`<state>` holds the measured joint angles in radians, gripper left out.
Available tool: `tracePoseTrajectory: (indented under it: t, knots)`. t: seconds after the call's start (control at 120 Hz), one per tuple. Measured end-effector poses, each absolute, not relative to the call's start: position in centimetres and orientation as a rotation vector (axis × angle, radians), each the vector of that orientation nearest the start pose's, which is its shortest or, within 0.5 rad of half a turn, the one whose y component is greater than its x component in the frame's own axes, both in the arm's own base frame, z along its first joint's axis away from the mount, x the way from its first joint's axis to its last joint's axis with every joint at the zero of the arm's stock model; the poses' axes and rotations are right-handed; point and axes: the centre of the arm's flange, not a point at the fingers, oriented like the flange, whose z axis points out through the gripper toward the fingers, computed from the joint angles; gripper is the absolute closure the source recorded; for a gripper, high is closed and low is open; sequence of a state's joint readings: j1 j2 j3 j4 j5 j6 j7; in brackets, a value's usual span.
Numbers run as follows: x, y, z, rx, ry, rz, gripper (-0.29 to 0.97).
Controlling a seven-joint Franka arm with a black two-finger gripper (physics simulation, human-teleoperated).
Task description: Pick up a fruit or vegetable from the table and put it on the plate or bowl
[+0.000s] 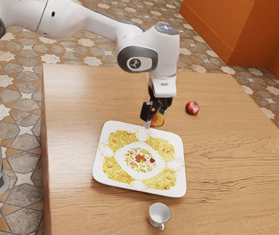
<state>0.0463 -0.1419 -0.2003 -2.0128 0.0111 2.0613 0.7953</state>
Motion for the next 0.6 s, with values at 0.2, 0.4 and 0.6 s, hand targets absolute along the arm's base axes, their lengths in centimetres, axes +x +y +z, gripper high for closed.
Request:
tracePoseTrajectory:
  t: [0.2, 0.4, 0.6]
  knots:
    - [52.0, -11.9, 52.7, -2.69, 1.431, -0.204, 0.55]
    - [51.6, -13.1, 52.4, -2.711, 1.437, -0.175, 0.24]
    - [51.4, -12.8, 52.3, -2.748, 1.429, -0.152, 0.13]
